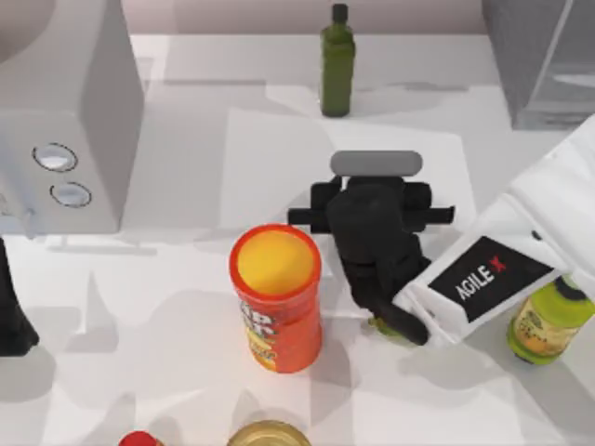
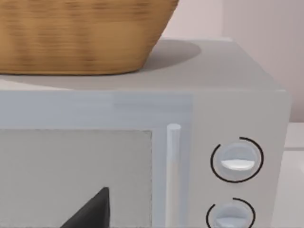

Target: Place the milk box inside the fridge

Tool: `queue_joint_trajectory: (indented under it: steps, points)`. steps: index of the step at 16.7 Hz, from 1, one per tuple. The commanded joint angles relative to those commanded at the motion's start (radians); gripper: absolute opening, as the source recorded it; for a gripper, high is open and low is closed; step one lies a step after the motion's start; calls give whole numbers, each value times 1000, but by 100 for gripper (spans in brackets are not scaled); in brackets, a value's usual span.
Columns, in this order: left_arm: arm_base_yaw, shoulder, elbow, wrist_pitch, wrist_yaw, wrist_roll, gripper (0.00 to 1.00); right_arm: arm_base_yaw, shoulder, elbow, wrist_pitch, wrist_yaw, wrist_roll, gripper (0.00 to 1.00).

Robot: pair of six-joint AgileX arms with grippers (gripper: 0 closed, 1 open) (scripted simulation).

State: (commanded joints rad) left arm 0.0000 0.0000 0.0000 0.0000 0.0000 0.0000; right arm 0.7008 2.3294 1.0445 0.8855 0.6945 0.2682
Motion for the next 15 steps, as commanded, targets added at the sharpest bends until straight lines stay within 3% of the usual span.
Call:
queue_joint_trajectory:
  steps: [5,15]
  points:
    - [0,0,0,0,0,0,100,0,0,0,0,0,0,2]
    - [0,0,0,0,0,0,100,1,-4,0,-2,1,0,0]
